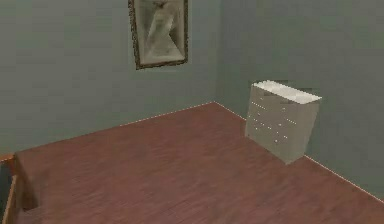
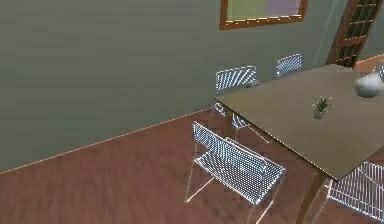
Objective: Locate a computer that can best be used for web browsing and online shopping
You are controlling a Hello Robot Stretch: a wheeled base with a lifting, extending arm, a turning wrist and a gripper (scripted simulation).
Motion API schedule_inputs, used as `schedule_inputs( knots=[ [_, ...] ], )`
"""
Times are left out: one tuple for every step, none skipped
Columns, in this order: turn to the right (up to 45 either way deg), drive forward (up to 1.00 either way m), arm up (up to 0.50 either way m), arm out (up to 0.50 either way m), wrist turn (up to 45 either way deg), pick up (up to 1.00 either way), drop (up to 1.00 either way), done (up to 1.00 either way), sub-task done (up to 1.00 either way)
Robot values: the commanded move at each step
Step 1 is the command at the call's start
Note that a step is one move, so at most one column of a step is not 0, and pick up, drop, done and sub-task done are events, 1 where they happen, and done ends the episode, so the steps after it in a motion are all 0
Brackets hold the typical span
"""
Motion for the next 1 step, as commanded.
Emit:
schedule_inputs(
  knots=[
    [-30.0, 0.00, 0.00, 0.00, 0.0, 0.00, 0.00, 0.00, 0.00]
  ],
)
